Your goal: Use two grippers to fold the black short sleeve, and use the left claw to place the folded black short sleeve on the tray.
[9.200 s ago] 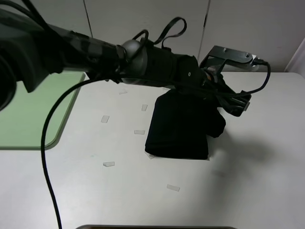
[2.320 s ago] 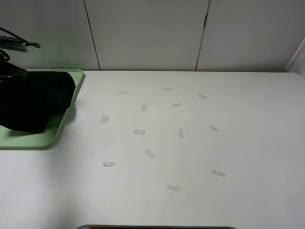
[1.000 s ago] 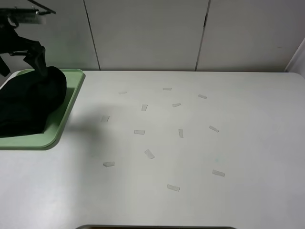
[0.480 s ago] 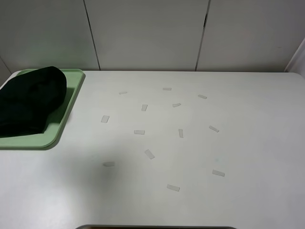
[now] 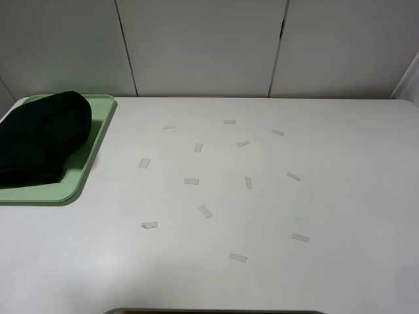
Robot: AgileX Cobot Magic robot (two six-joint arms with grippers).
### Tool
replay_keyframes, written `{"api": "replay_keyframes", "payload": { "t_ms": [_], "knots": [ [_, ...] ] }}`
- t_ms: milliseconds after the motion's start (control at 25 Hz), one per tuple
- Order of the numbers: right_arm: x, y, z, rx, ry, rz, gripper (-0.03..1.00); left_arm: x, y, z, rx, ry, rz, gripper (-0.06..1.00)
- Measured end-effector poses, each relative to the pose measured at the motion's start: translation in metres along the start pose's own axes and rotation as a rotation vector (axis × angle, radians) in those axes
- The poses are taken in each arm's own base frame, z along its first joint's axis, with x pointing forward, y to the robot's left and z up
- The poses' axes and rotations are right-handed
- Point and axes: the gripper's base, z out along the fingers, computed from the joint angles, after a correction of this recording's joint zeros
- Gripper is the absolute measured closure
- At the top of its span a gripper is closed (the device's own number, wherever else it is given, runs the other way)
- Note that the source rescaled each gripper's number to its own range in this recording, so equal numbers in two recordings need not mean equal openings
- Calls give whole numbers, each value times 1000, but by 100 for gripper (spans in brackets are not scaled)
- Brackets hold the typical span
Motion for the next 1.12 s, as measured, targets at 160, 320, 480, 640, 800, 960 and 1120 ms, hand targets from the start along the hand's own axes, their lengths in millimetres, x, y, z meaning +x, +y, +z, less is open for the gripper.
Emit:
{"api": "replay_keyframes", "payload": {
  "t_ms": [160,320,480,640,800,960,1120],
  "knots": [
    [0,0,0,0,0,0,-3,36,-6,-9,-7,-45,1,-5],
    [0,0,0,0,0,0,-3,74,-12,-9,-12,-86,-9,-5],
    [0,0,0,0,0,0,-3,111,-19,-3,0,-139,-52,-5],
    [0,0,0,0,0,0,-3,142,-25,7,16,-229,-58,-5],
    [0,0,0,0,0,0,-3,165,-27,23,40,-287,-70,-5],
    [0,0,0,0,0,0,-3,175,-29,30,51,-317,-88,-5],
    [0,0,0,0,0,0,-3,179,-29,28,56,-362,-93,-5]
  ]
}}
